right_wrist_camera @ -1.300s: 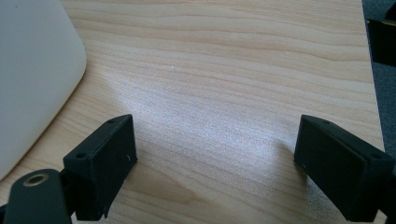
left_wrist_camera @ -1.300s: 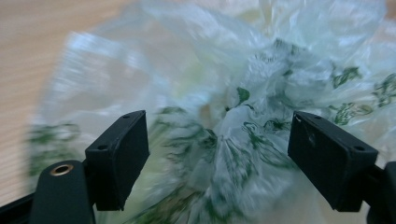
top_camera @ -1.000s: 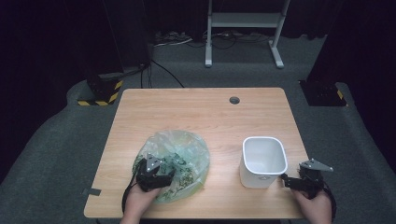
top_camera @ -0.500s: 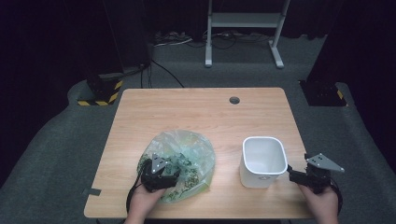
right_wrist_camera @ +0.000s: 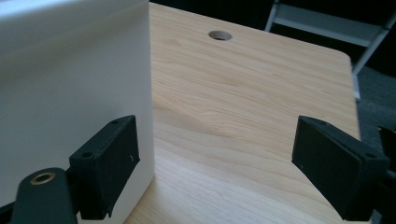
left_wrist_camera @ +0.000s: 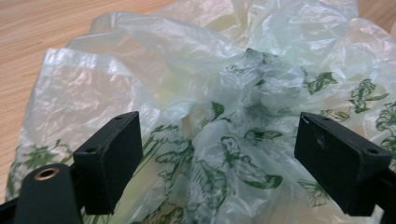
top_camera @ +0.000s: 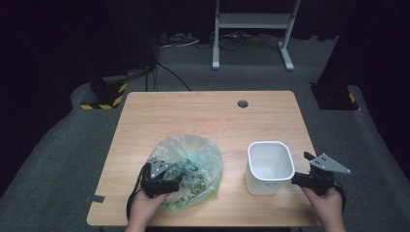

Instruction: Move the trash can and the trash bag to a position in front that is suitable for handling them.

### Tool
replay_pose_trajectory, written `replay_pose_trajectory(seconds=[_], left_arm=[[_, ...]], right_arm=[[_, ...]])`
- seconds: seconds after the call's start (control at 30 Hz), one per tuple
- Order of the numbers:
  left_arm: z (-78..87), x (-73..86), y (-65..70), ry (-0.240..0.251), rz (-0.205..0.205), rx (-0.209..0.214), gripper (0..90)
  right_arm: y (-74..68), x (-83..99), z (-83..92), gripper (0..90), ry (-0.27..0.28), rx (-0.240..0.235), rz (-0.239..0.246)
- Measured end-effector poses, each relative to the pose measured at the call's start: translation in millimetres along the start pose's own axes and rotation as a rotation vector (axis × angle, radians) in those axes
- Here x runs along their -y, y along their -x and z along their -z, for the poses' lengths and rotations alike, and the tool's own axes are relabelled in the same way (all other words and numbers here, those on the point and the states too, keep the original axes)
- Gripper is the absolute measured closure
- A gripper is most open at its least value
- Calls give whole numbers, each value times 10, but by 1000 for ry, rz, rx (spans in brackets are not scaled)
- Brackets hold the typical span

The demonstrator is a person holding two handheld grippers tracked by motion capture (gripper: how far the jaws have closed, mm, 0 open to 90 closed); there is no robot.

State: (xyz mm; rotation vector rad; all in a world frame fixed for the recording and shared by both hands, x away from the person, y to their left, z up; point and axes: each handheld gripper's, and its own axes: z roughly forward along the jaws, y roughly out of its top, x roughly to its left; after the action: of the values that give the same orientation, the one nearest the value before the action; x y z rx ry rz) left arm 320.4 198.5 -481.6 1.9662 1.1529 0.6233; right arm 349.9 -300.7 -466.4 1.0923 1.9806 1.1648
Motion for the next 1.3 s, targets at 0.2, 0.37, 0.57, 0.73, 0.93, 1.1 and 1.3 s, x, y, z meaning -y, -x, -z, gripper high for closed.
replay_pose_trajectory(seconds=[0.2, 0.37, 0.57, 0.73, 0.93, 1.1, 1.3], left_arm=[[41, 49, -33, 8, 24, -7, 153], [74, 80, -60, 12, 27, -11, 153], [101, 113, -68, 19, 36, -14, 153], [106, 141, -66, 21, 43, -9, 154], [119, 136, -62, 26, 42, -5, 154], [142, 108, -49, 53, 53, 7, 154], [131, 55, -35, 39, 49, 17, 154]], right_arm=[[-180, -4, -111, 146, -20, -28, 8], [-332, 7, -189, 146, -31, -52, 13], [-515, 7, -245, 145, -40, -88, 14], [-648, -10, -270, 145, -42, -110, 38], [-659, 7, -298, 140, -60, -117, 38], [-498, 193, -309, 141, -203, -68, 16], [-366, 453, -304, 135, -307, -54, -52]])
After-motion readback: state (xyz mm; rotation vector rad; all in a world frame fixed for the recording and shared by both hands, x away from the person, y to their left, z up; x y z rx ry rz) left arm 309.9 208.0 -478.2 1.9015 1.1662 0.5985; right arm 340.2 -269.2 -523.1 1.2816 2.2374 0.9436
